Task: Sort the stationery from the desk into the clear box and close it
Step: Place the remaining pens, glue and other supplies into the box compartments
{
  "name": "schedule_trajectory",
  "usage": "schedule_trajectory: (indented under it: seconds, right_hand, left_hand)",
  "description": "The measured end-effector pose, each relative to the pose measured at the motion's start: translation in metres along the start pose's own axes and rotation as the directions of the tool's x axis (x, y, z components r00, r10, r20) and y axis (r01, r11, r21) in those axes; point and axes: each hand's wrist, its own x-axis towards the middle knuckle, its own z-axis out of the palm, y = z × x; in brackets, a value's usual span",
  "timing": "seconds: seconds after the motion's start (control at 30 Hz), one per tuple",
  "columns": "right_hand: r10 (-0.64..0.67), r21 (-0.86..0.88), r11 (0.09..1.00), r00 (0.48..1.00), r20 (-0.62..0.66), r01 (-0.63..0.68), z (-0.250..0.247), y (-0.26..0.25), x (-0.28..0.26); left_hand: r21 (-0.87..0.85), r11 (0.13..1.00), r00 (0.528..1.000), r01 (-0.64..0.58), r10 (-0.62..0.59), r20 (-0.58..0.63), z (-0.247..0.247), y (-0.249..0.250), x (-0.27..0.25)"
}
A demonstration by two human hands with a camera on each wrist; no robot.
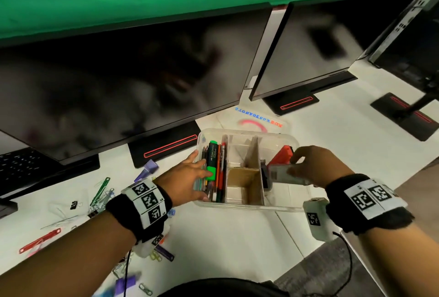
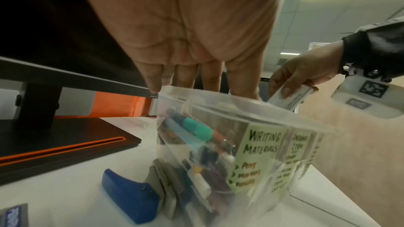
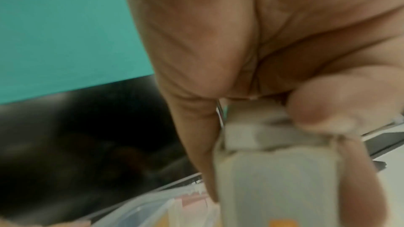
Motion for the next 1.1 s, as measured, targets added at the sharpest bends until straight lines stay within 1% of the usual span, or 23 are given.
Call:
schedule_trajectory:
  seconds: [0.07,0.17,0.23,0.33,0.43,0.53,0.6,0.67,0.73,0.77,0.83,0.87,0.9,0.93,1.0,1.03,1.1]
  right_hand:
    - [0.047,-0.102,0.994,0.997,0.055,-0.041,0.003,-0.007,0.001]
    - [0.071,-0.265,0.963,0.994,0.084,-0.047,0.013,-0.018,0.014]
    - [0.106,-0.318,0.946,0.988,0.110,-0.066,0.021,-0.025,0.024]
    - [0.157,-0.300,0.948,0.975,0.158,-0.104,0.035,-0.030,0.041]
    - [0.152,-0.238,0.964,0.980,0.128,-0.118,0.043,-0.029,0.060]
    - [0.144,-0.248,0.963,0.980,0.139,-0.106,0.046,-0.026,0.074]
    - [0.157,-0.247,0.962,0.977,0.142,-0.119,0.044,-0.033,0.069]
    - [0.194,-0.244,0.957,0.973,0.125,-0.159,0.039,-0.039,0.060]
    - [0.209,-0.267,0.949,0.969,0.128,-0.170,0.033,-0.041,0.053]
    - [0.200,-0.278,0.947,0.973,0.114,-0.162,0.031,-0.042,0.051]
    - [0.173,-0.316,0.939,0.980,0.102,-0.132,0.025,-0.042,0.045]
    - [0.168,-0.329,0.936,0.981,0.097,-0.128,0.025,-0.041,0.045]
    - [0.165,-0.325,0.937,0.982,0.092,-0.127,0.025,-0.039,0.045]
    - [0.164,-0.321,0.939,0.982,0.094,-0.126,0.025,-0.036,0.046]
    - [0.136,-0.300,0.947,0.989,0.052,-0.114,0.026,-0.026,0.048]
    - [0.112,-0.284,0.953,0.994,0.021,-0.101,0.026,-0.021,0.047]
    - [0.056,-0.277,0.958,0.997,-0.059,-0.070,0.030,-0.009,0.044]
  left_hand:
    - [-0.006,1.000,1.000,0.004,-0.004,0.004,0.000,-0.001,-0.001]
    - [-0.058,0.998,1.000,0.016,-0.016,0.016,0.003,-0.005,-0.002]
    - [-0.117,0.993,1.000,0.015,-0.013,0.018,0.005,-0.009,-0.004]
    - [-0.159,0.987,1.000,0.002,0.000,0.013,0.007,-0.011,-0.005]
    - [-0.155,0.988,1.000,-0.008,0.011,0.018,0.008,-0.011,-0.005]
    - [-0.164,0.986,1.000,-0.025,0.027,0.008,0.009,-0.013,-0.004]
    - [-0.176,0.984,0.999,-0.034,0.033,-0.010,0.011,-0.015,-0.005]
    - [-0.180,0.982,0.997,-0.054,0.043,-0.067,0.012,-0.017,-0.008]
    - [-0.186,0.981,0.983,-0.059,0.025,-0.182,0.012,-0.023,-0.012]
    - [-0.198,0.979,0.968,-0.040,-0.011,-0.251,0.012,-0.030,-0.015]
    - [-0.223,0.974,0.922,0.041,-0.123,-0.367,0.013,-0.049,-0.018]
    - [-0.234,0.967,0.893,0.101,-0.192,-0.407,0.014,-0.063,-0.017]
    - [-0.241,0.955,0.868,0.173,-0.263,-0.420,0.015,-0.079,-0.016]
    - [-0.244,0.937,0.853,0.248,-0.331,-0.403,0.017,-0.094,-0.014]
    - [-0.221,0.896,0.846,0.384,-0.438,-0.303,0.021,-0.118,-0.014]
    - [-0.190,0.884,0.851,0.426,-0.463,-0.247,0.024,-0.124,-0.015]
    - [-0.148,0.888,0.871,0.436,-0.457,-0.178,0.030,-0.131,-0.016]
